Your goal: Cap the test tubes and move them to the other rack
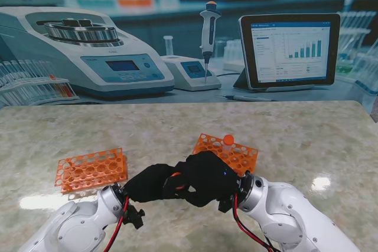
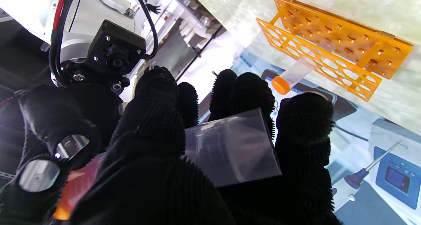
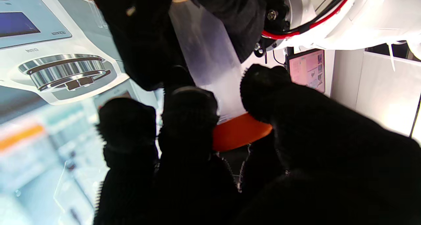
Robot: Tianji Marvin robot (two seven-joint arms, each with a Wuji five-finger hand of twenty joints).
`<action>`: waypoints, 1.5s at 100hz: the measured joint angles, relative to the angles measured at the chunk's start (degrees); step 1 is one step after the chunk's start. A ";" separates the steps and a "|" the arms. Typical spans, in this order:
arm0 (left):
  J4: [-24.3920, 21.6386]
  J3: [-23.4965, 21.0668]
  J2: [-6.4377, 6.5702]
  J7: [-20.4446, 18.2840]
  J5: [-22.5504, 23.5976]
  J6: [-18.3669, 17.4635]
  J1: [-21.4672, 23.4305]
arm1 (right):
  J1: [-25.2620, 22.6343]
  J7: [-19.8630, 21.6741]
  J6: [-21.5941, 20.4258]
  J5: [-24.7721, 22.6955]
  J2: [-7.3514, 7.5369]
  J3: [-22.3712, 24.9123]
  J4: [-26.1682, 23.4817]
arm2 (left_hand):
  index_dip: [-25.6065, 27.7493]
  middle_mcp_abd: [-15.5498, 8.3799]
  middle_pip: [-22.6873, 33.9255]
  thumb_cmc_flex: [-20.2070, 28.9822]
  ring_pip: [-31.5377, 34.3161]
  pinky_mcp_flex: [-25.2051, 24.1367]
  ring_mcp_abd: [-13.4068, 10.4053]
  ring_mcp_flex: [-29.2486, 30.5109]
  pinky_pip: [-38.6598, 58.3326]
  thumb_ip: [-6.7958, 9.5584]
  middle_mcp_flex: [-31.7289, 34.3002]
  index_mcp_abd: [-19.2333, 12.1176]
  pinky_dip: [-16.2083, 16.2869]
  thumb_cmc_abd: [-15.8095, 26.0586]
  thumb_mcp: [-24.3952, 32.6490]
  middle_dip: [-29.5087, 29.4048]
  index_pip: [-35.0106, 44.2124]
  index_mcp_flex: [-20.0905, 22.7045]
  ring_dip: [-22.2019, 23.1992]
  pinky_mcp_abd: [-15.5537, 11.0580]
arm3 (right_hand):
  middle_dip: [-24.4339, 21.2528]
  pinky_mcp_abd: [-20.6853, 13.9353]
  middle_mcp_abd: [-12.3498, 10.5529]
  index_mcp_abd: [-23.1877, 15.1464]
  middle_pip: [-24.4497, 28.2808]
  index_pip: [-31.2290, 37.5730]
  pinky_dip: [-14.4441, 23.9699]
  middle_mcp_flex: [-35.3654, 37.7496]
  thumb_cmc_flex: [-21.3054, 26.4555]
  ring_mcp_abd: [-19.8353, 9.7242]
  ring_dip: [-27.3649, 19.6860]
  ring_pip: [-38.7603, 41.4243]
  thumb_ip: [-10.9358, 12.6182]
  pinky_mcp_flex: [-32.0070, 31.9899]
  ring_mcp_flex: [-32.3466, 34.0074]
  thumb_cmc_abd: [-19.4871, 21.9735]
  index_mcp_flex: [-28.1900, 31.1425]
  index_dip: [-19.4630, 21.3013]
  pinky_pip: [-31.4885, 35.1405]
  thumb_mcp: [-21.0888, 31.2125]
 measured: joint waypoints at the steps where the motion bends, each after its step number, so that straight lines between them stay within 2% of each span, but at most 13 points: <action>1: 0.00 -0.02 0.01 0.00 0.00 -0.01 0.01 | 0.05 0.07 0.10 -0.01 0.03 0.00 0.00 | -0.11 0.00 -0.25 0.42 0.56 0.04 -0.25 0.00 -0.12 0.00 0.49 0.19 0.00 -0.03 0.02 0.30 -0.18 0.00 0.00 0.00 | 0.00 0.00 -0.34 -0.28 0.00 0.04 0.00 -0.05 0.00 -0.01 -0.01 -0.23 -0.30 -0.10 -0.10 0.00 0.00 -0.75 -0.12 -0.20; 4: 0.01 -0.06 0.02 0.01 0.02 -0.03 0.02 | 0.23 0.28 0.43 -0.05 0.12 -0.03 0.01 | -0.65 0.00 -0.57 0.47 0.74 0.13 -0.65 0.60 -0.30 0.00 0.94 0.79 0.00 -0.09 0.04 0.78 -0.53 0.03 0.00 0.00 | 0.00 0.00 -1.36 -0.82 0.00 0.96 0.00 -0.24 0.00 -0.08 -0.05 -2.63 -0.86 -0.29 -0.27 0.00 -1.05 -3.39 -0.48 -0.87; 12: 0.02 -0.26 0.02 0.11 0.15 -0.09 0.09 | 0.84 0.80 1.31 -0.13 0.33 -0.26 0.14 | -1.46 0.00 -1.26 0.49 0.74 0.58 -0.73 1.58 -0.94 0.00 1.51 2.52 0.00 -0.76 0.61 1.49 -1.19 1.20 -0.04 0.00 | -0.05 0.00 -4.11 -1.93 0.04 2.95 0.04 -0.55 -0.01 -0.13 -0.05 -2.98 -2.57 -0.98 -0.91 0.01 -3.23 -7.32 -0.94 -2.58; 21: 0.06 -0.47 0.06 0.15 0.38 -0.23 0.22 | 1.45 2.41 2.07 0.25 0.45 -0.37 0.21 | -2.13 0.00 -2.21 0.50 0.83 1.03 -1.04 2.68 -1.71 0.00 2.23 4.42 0.54 -1.96 2.23 2.92 -2.20 2.87 -0.05 0.00 | 0.25 0.00 -7.83 -1.94 0.19 5.97 0.23 -0.73 -0.52 -0.13 -0.06 -5.49 -3.21 -2.31 -1.67 0.02 -6.79 -12.32 -2.12 -5.65; 24: 0.10 -0.50 0.10 0.15 0.46 -0.29 0.27 | 1.65 3.22 2.29 0.54 0.48 -0.39 0.21 | -2.17 0.00 -2.58 0.50 0.84 1.13 -1.12 2.69 -1.79 0.00 2.24 4.68 0.58 -2.14 2.47 3.02 -2.34 2.90 -0.05 0.00 | 0.29 0.00 -8.86 -1.94 0.24 6.40 0.53 -0.73 -0.54 -0.10 -0.06 -5.71 -3.27 -2.83 -1.71 0.02 -7.68 -12.98 -2.31 -6.84; 34: 0.25 -0.55 0.20 0.05 0.49 -0.36 0.33 | 2.19 4.72 2.86 1.36 0.66 -0.72 0.21 | -2.97 0.01 -2.71 0.50 0.84 1.21 -1.37 2.74 -2.28 0.00 2.48 4.85 0.62 -2.39 2.94 3.04 -2.60 3.49 -0.05 0.00 | 0.41 0.26 -10.19 -2.51 0.40 6.45 0.87 -0.70 -0.55 0.36 -0.64 -9.35 -3.66 -4.12 -2.34 0.02 -8.13 -13.67 -3.10 -8.26; 66: 0.81 -0.53 0.39 0.36 1.15 -1.24 0.21 | 3.25 7.22 3.69 2.90 0.90 -1.50 0.44 | -3.47 0.01 -2.78 0.50 0.80 1.72 -1.56 3.30 -2.70 -0.01 2.90 6.19 0.63 -3.02 4.10 3.71 -2.99 4.34 -0.06 0.00 | 0.86 0.68 -12.29 -3.66 2.41 6.39 0.93 -0.65 -0.78 0.66 -0.64 -10.13 -4.20 -5.39 -3.11 -0.10 -8.89 -13.71 -3.82 -9.91; 85: 1.38 -0.42 0.43 1.11 1.52 -1.95 0.19 | 4.36 8.68 3.85 4.22 1.03 -1.99 1.20 | -3.47 0.02 -3.39 0.50 0.61 1.72 -1.59 3.94 -3.31 -0.27 4.18 6.84 0.63 -3.59 4.69 4.44 -3.01 5.25 -0.09 0.00 | 2.12 2.45 -15.58 -5.42 3.41 5.66 0.93 -1.20 -1.22 2.51 -1.34 -17.35 -4.31 -9.72 -6.25 -0.10 -10.55 -13.73 -6.24 -11.98; 110: 2.01 -0.42 0.40 1.72 1.64 -2.53 0.17 | 5.60 9.59 4.39 4.93 1.07 -2.66 2.08 | -3.48 0.02 -3.57 0.46 0.53 1.68 -1.60 3.95 -4.23 -0.44 4.18 7.41 0.63 -3.70 5.25 5.59 -3.01 5.27 -0.09 0.00 | 3.23 2.88 -18.63 -6.67 4.85 4.23 0.69 -1.70 -1.24 2.54 -1.92 -18.02 -4.52 -10.65 -7.25 -0.86 -11.50 -13.61 -7.03 -12.88; 123: 2.23 -0.36 0.40 1.97 1.50 -2.85 0.15 | 6.16 10.01 4.57 5.86 1.07 -3.00 2.54 | -3.48 0.02 -3.66 0.43 0.39 1.36 -1.60 3.95 -4.51 -0.91 4.18 7.50 0.63 -3.88 5.76 5.87 -3.01 5.30 -0.09 0.00 | 3.26 2.21 -20.11 -6.71 5.40 -0.28 -1.39 -1.52 -1.24 2.54 -1.94 -18.00 -4.95 -8.73 -6.51 -1.47 -10.13 -10.53 -7.03 -12.89; 129: 2.31 -0.29 0.40 2.01 1.44 -2.93 0.13 | 6.42 10.03 4.60 5.92 1.08 -3.23 2.68 | -3.48 0.02 -3.67 0.43 0.11 1.27 -1.60 3.95 -4.63 -0.91 4.18 7.51 0.64 -4.20 6.30 5.88 -3.01 5.37 -0.08 0.00 | 3.13 2.09 -20.19 -6.71 5.69 -2.95 -2.16 -0.84 -1.24 2.53 -1.98 -17.61 -4.99 -7.87 -5.89 -2.08 -8.59 -7.93 -7.03 -12.39; 144: 2.57 -0.16 0.43 2.08 1.37 -3.13 0.04 | 7.33 10.83 4.44 7.60 1.10 -3.91 3.41 | -3.48 0.02 -3.69 0.42 -0.49 1.21 -1.62 3.95 -4.96 -0.91 4.18 7.50 0.65 -4.30 6.66 5.99 -3.03 5.54 -0.08 0.00 | 2.68 1.61 -20.35 -6.71 6.88 -5.59 -2.78 0.25 -1.24 2.16 -1.33 -17.10 -4.99 -4.95 -4.62 -2.61 -6.81 -5.08 -6.18 -12.38; 150: 2.61 -0.16 0.43 2.15 1.38 -3.19 0.05 | 7.50 11.08 4.41 7.94 1.10 -4.03 3.52 | -3.48 0.02 -4.19 0.38 -0.75 1.13 -1.63 3.95 -5.21 -0.91 4.18 7.50 0.66 -4.31 6.67 6.10 -3.04 5.60 -0.08 0.00 | 2.68 1.23 -20.37 -6.71 7.59 -5.98 -2.75 0.25 -1.24 1.52 -0.53 -12.21 -4.99 -3.52 -3.94 -2.61 -6.81 -3.15 -4.91 -12.38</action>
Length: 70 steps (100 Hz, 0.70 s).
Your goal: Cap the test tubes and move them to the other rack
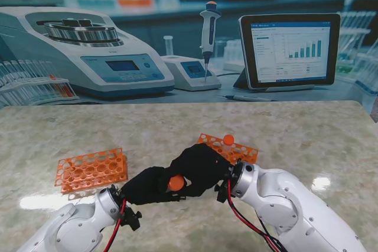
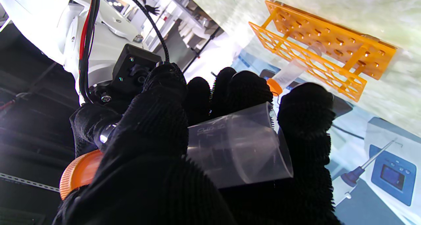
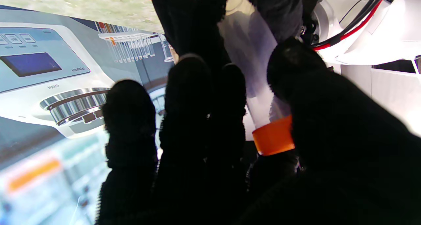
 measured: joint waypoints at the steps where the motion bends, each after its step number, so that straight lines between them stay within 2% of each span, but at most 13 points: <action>1: 0.00 0.00 0.00 0.01 0.00 0.00 0.00 | 0.03 0.01 -0.01 0.02 0.00 -0.02 0.02 | 0.00 0.00 -0.02 -0.02 -0.01 0.00 0.00 0.00 -0.01 0.00 0.00 0.00 0.00 0.00 0.00 0.14 0.00 0.00 0.00 0.00 | 0.00 -0.12 -0.01 0.00 0.16 -0.01 0.01 0.00 0.00 -0.04 0.51 -0.04 0.00 0.34 0.00 0.00 0.00 0.15 0.11 0.00; 24: -0.27 -0.01 -0.07 0.42 0.12 -0.06 0.36 | 0.41 -0.54 -0.87 0.17 -0.17 -0.25 0.52 | -0.33 -0.08 -0.62 -0.58 -0.90 -0.63 -0.04 0.00 -1.27 -0.01 -0.02 0.00 0.02 -0.01 0.14 0.37 -0.01 0.04 0.00 0.00 | 1.69 -1.17 -0.01 -0.07 1.12 -0.85 3.55 1.42 -0.03 -1.78 3.43 13.16 0.12 3.88 0.68 -1.38 1.95 2.55 6.78 0.00; 35: -0.48 -0.06 -0.12 0.59 0.08 -0.11 0.59 | 0.59 -1.09 -1.30 -0.15 -0.24 -0.32 0.67 | -1.13 -0.23 -0.84 -0.68 -2.01 -1.08 -0.04 0.00 -2.32 -0.01 -0.22 0.00 0.02 -0.01 0.14 -0.07 -0.01 0.05 0.00 0.00 | 2.34 -1.19 -0.01 -0.38 1.51 -0.86 4.24 2.41 -0.91 -2.61 3.96 17.33 1.95 5.01 1.05 -1.87 2.27 2.97 10.27 0.00; 51: -0.84 -0.07 -0.30 1.16 0.14 -0.29 0.75 | 0.68 -3.76 -2.30 -1.17 -0.53 -0.38 1.25 | -2.80 -0.46 -0.85 -1.58 -3.88 -2.04 -0.04 0.00 -3.82 -0.01 -0.65 0.00 0.03 -0.02 -0.91 -3.15 -0.01 0.05 0.00 0.00 | 3.52 -1.94 0.00 -0.50 1.55 -0.89 4.30 3.82 -2.13 -3.07 4.21 18.88 3.78 5.68 1.01 -2.56 2.89 4.07 12.83 0.00; 53: -0.90 -0.10 -0.32 1.21 0.18 -0.31 0.75 | 0.66 -4.14 -2.42 -1.31 -0.57 -0.37 1.30 | -2.82 -0.49 -0.86 -1.73 -4.39 -2.18 -0.04 0.00 -3.89 -0.01 -1.09 0.00 0.03 -0.02 -1.44 -4.17 -0.02 0.06 0.00 0.00 | 3.55 -1.94 0.05 -0.50 1.49 -0.91 4.30 4.15 -2.21 -3.12 4.21 19.73 4.63 5.76 1.07 -2.84 3.42 4.27 12.95 0.00; 65: -1.29 -0.24 -0.41 1.31 0.55 -0.41 0.79 | 0.32 -5.40 -3.06 -1.80 -0.83 -0.04 1.36 | -3.22 -0.51 -0.83 -2.34 -5.35 -3.72 -0.07 -0.76 -4.46 -0.01 -2.16 0.00 0.03 0.21 -2.68 -9.97 -0.66 0.06 0.00 0.08 | 3.89 -1.96 0.27 -0.50 1.71 -0.91 4.30 4.32 -2.41 -3.15 4.21 19.73 4.75 5.82 1.06 -2.88 3.48 4.90 13.05 0.00; 70: -1.40 -0.27 -0.42 1.28 0.61 -0.44 0.80 | 0.12 -5.71 -3.28 -1.91 -0.92 0.12 1.36 | -3.55 -0.51 -0.82 -2.88 -5.91 -4.79 -0.07 -1.22 -4.79 -0.06 -2.66 0.00 0.03 0.57 -3.38 -9.98 -0.77 0.06 0.00 0.30 | 3.94 -1.96 0.43 -0.50 1.71 -0.91 4.30 4.33 -2.41 -3.15 4.21 19.73 4.82 5.92 1.06 -2.88 3.51 5.05 13.12 0.00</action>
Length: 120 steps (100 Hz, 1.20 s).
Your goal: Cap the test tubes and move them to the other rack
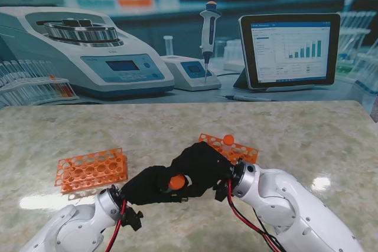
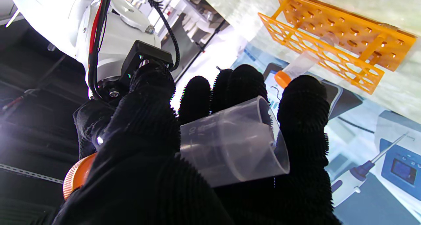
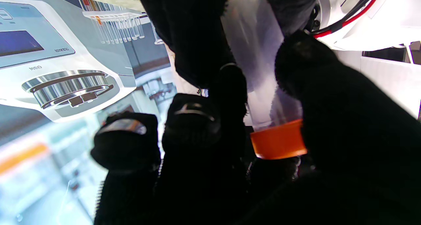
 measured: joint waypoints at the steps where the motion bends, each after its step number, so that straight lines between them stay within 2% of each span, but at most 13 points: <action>1: -0.03 -0.01 0.00 -0.02 0.01 0.00 0.01 | -0.05 -0.05 -0.03 -0.01 -0.01 0.03 -0.01 | -0.01 0.00 0.00 -0.01 -0.01 -0.07 -0.01 -0.08 -0.09 0.00 -0.02 0.00 0.00 0.01 -0.07 0.00 -0.04 0.00 0.00 0.03 | 0.01 0.00 0.02 0.00 0.04 0.00 0.00 0.01 0.00 0.00 0.00 0.00 0.01 0.01 0.00 0.00 0.10 0.01 0.00 0.00; 17: -0.57 -0.17 0.03 -1.05 0.02 0.17 0.10 | -0.92 -0.56 -0.58 -0.44 -0.11 0.63 -0.48 | -0.02 -0.04 0.00 -0.70 -1.97 -2.69 -0.01 -1.12 -1.20 0.00 -0.92 -0.33 0.00 0.76 -2.29 -2.77 -0.67 -0.19 -1.22 1.57 | 0.03 0.00 1.06 0.29 0.33 -0.01 0.00 0.49 0.00 0.20 0.00 0.00 0.82 0.06 0.03 -0.01 0.66 0.83 0.01 0.00; 29: -1.05 -0.18 0.10 -1.84 0.02 0.56 0.11 | -1.74 -0.63 -1.03 -0.47 -0.14 1.19 -1.03 | -0.02 -0.27 -0.59 -2.67 -3.46 -4.40 -0.01 -2.28 -1.97 0.00 -1.91 -2.05 0.00 1.51 -3.30 -3.84 -1.19 -0.22 -1.93 2.55 | 0.13 0.00 2.54 1.23 0.48 -0.01 0.00 0.95 0.00 0.96 0.00 0.00 2.22 0.08 0.13 -0.01 1.30 1.72 0.01 0.00; 50: -1.89 0.00 0.23 -3.20 -0.14 1.45 0.01 | -3.39 -1.25 -1.74 -1.51 -0.17 2.32 -2.26 | 0.78 -0.35 -1.10 -3.54 -4.75 -5.68 -0.01 -3.24 -2.34 0.00 -2.68 -4.50 0.00 2.03 -3.47 -4.26 -1.22 -0.70 -2.81 3.41 | 0.24 0.00 4.98 2.65 0.48 0.12 -0.01 1.49 0.06 2.78 0.00 0.00 2.86 0.08 0.18 -0.01 2.61 2.70 0.01 1.05; 67: -2.19 0.06 0.35 -4.08 -0.18 1.91 -0.12 | -4.30 -1.43 -2.12 -2.30 -0.14 2.86 -2.97 | 4.93 -0.35 -1.36 -5.65 -5.05 -6.00 -0.01 -3.29 -2.76 -0.05 -2.78 -6.88 0.00 2.81 -4.45 -4.76 0.16 -0.71 -3.08 3.55 | 0.27 0.12 6.53 2.69 0.38 1.82 -0.02 1.52 0.14 3.97 -0.03 0.00 3.57 0.08 0.18 0.17 2.79 3.23 0.01 1.96; 77: -2.34 0.07 0.41 -4.25 -0.19 2.06 -0.12 | -4.62 -1.69 -2.23 -2.63 -0.12 3.00 -3.21 | 6.45 -0.36 -1.43 -6.37 -5.13 -6.21 -0.01 -3.32 -2.80 -0.04 -3.06 -7.10 0.00 3.12 -4.45 -4.81 1.30 -0.71 -3.32 3.60 | 0.27 0.76 7.25 2.70 0.30 2.46 -0.03 1.53 0.18 4.69 -0.29 0.00 3.59 0.08 0.18 0.22 3.31 3.35 0.01 2.59; 95: -2.44 0.05 0.41 -4.34 -0.21 2.19 -0.12 | -5.19 -1.77 -2.39 -2.89 -0.12 3.35 -3.66 | 6.40 -0.36 -1.47 -7.77 -5.79 -6.92 0.14 -3.83 -3.49 -0.05 -3.13 -7.54 0.00 4.32 -4.63 -5.28 1.38 -0.71 -3.42 4.15 | 0.27 1.46 8.35 2.70 -0.79 4.27 -0.05 1.53 0.19 5.67 -0.42 0.00 3.59 0.08 0.18 0.94 3.35 3.50 0.01 3.72; 106: -2.68 -0.09 0.41 -4.70 -0.14 2.59 -0.07 | -5.43 -1.76 -2.60 -2.91 -0.12 3.56 -3.80 | 5.41 -0.36 -2.15 -8.13 -6.56 -7.38 0.19 -3.86 -3.97 -0.05 -3.60 -7.99 0.00 4.45 -4.79 -5.56 -1.27 -0.73 -3.68 4.23 | 0.17 1.56 8.60 2.70 -1.52 4.46 -0.07 1.53 0.19 5.89 -0.43 0.00 3.59 0.08 0.18 1.11 3.40 3.96 0.01 3.92; 107: -2.72 -0.11 0.41 -4.74 -0.11 2.64 -0.07 | -5.46 -1.76 -2.63 -2.92 -0.12 3.59 -3.81 | 5.28 -0.36 -2.17 -8.43 -6.64 -7.41 0.24 -3.86 -4.19 -0.42 -3.60 -8.12 0.00 4.56 -4.89 -5.57 -1.38 -0.73 -3.78 4.30 | 0.17 1.57 8.63 2.70 -1.57 4.49 -0.07 1.53 0.19 5.92 -0.43 0.00 3.59 0.08 0.18 1.14 3.40 3.97 0.01 3.98; 108: -2.75 -0.13 0.41 -4.78 -0.08 2.68 -0.06 | -5.49 -1.76 -2.65 -2.92 -0.12 3.61 -3.82 | 5.00 -0.36 -2.18 -8.43 -6.84 -7.51 0.25 -3.86 -4.21 -0.05 -3.61 -8.15 0.00 4.56 -4.89 -5.58 -1.71 -0.73 -3.94 4.33 | 0.17 1.63 8.69 2.70 -1.68 4.52 -0.07 1.53 0.19 5.96 -0.43 0.00 3.59 0.08 0.18 1.15 3.50 3.99 0.01 4.06; 120: -3.14 -0.35 0.45 -5.41 0.13 3.10 -0.02 | -5.92 -1.57 -2.95 -2.95 -0.12 4.02 -4.09 | 3.56 -0.36 -3.02 -9.71 -8.78 -8.77 0.79 -4.65 -5.75 -0.06 -3.66 -9.22 -0.14 5.21 -4.89 -6.23 -4.68 -0.77 -4.83 4.96 | -0.03 2.14 9.24 2.70 -2.09 4.69 -0.08 1.53 0.23 6.43 -0.71 0.00 3.61 0.08 0.18 1.18 4.54 4.10 0.01 4.46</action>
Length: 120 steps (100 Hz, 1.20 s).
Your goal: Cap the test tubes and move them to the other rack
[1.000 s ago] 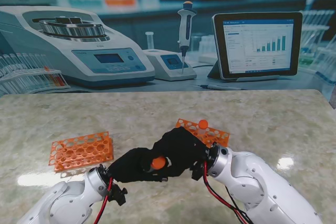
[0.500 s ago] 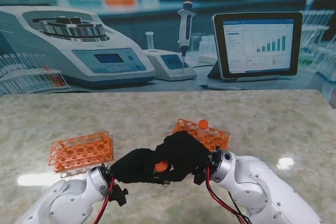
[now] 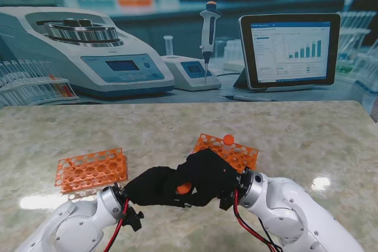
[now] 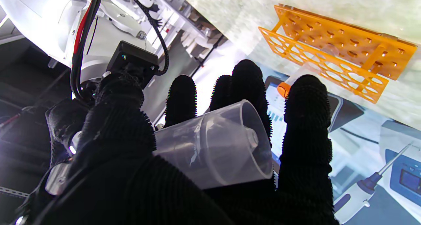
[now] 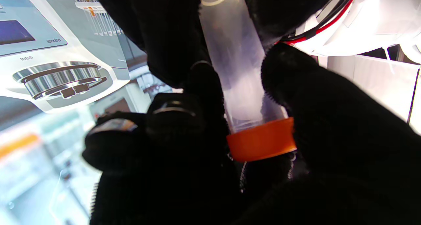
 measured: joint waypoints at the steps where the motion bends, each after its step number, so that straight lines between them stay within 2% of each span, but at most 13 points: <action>1: -0.03 -0.01 0.01 -0.06 0.00 0.02 0.00 | -0.03 0.02 -0.02 0.00 0.00 0.03 -0.02 | -0.01 0.00 -0.02 -0.02 -0.24 -0.02 0.01 -0.24 -0.09 0.00 -0.02 -0.02 -0.03 0.00 0.00 0.00 -0.03 0.00 -0.01 0.04 | -0.01 0.02 0.03 0.00 -0.05 0.02 0.00 0.00 0.01 0.04 -0.01 0.00 0.01 0.00 0.00 0.01 0.03 0.00 0.00 0.09; 22: -0.58 -0.36 0.24 -1.21 0.16 0.22 0.04 | -0.62 0.83 -0.23 0.52 0.02 0.44 -0.64 | -0.10 -0.01 -1.57 -0.81 -3.34 -2.69 0.62 -1.79 -2.91 0.00 -1.62 -1.14 -1.29 0.04 0.00 -0.88 -1.32 -0.20 -1.73 1.09 | -0.43 0.58 0.82 0.00 -0.59 0.26 -0.01 0.00 0.01 0.74 -0.04 0.00 0.03 0.00 0.00 0.55 0.65 0.04 0.00 0.42; 27: -0.70 -0.38 0.32 -1.33 0.29 0.22 0.03 | -0.74 1.04 -0.34 0.87 0.02 0.49 -0.77 | -0.11 -0.02 -1.71 -0.85 -4.70 -3.41 0.69 -2.04 -3.96 0.00 -1.35 -1.21 -1.46 0.04 -0.01 -1.49 -1.42 -0.37 -2.39 1.31 | -0.47 0.75 1.09 0.00 -0.59 0.65 -0.02 0.00 0.02 1.00 -0.04 -0.01 0.85 0.00 0.00 0.56 0.66 0.04 0.00 0.43; 40: -0.85 -0.40 0.45 -1.81 0.51 0.21 -0.12 | -1.11 1.00 -0.62 0.85 0.02 0.74 -1.01 | -0.11 -0.10 -2.34 -0.88 -8.38 -4.98 0.84 -2.58 -7.11 0.00 -2.10 -1.89 -2.89 0.05 -0.02 -2.89 -2.61 -1.02 -4.84 1.43 | -0.57 0.86 1.36 0.00 -0.59 0.82 -0.02 0.00 0.04 1.22 -0.04 -0.01 0.98 0.00 0.00 0.57 0.88 0.04 0.00 0.44; 61: -1.02 -0.29 0.59 -2.34 0.95 0.54 -0.49 | -1.58 0.76 -0.93 0.53 0.02 1.20 -1.27 | -4.34 -0.61 -4.45 -0.88 -15.04 -8.10 1.28 -3.83 -13.61 0.00 -4.28 -1.90 -7.04 -1.39 -0.02 -5.57 -7.75 -2.08 -10.04 2.14 | -0.77 1.00 1.52 0.00 -0.63 0.82 -0.04 0.00 0.04 1.38 -0.06 -0.02 1.35 0.00 0.00 0.58 1.03 0.04 0.01 0.46; 95: -0.88 -0.11 0.68 -2.40 1.90 0.47 -1.14 | -1.79 0.28 -1.38 0.38 0.02 1.36 -1.35 | -6.39 -1.35 -5.21 -0.12 -18.85 -10.85 1.34 -5.79 -16.67 0.02 -6.33 -1.91 -8.75 -5.13 -0.02 -6.71 -9.84 -2.32 -12.85 2.74 | -0.83 1.36 1.84 0.00 -0.63 0.82 -0.04 0.14 0.06 1.68 -0.16 -0.02 1.36 0.00 0.00 0.60 1.07 0.04 0.01 0.50; 110: -0.79 -0.06 0.73 -2.72 1.95 0.54 -1.51 | -1.96 0.07 -1.65 0.25 0.00 1.59 -1.39 | -9.85 -1.87 -6.34 -0.12 -22.48 -13.53 1.50 -7.57 -20.81 0.02 -7.57 -1.91 -11.07 -5.24 -0.02 -8.81 -13.19 -2.94 -15.92 2.82 | -0.85 1.45 2.02 0.00 -0.63 0.83 -0.04 0.15 0.08 1.80 -0.16 -0.03 1.36 0.00 0.00 0.60 1.09 0.04 0.01 0.50; 120: -0.76 0.07 0.78 -3.04 1.96 0.56 -1.80 | -2.32 0.06 -1.94 0.60 -0.04 1.90 -1.52 | -12.87 -1.92 -8.10 -0.12 -26.45 -16.48 3.24 -10.25 -23.80 0.02 -7.95 -1.91 -12.97 -5.26 -0.02 -12.19 -15.49 -2.94 -20.08 3.91 | -0.86 1.66 2.35 0.02 -0.63 0.83 -0.04 0.15 0.29 2.15 -0.17 -0.03 1.36 0.00 0.00 0.60 1.10 0.04 0.01 0.50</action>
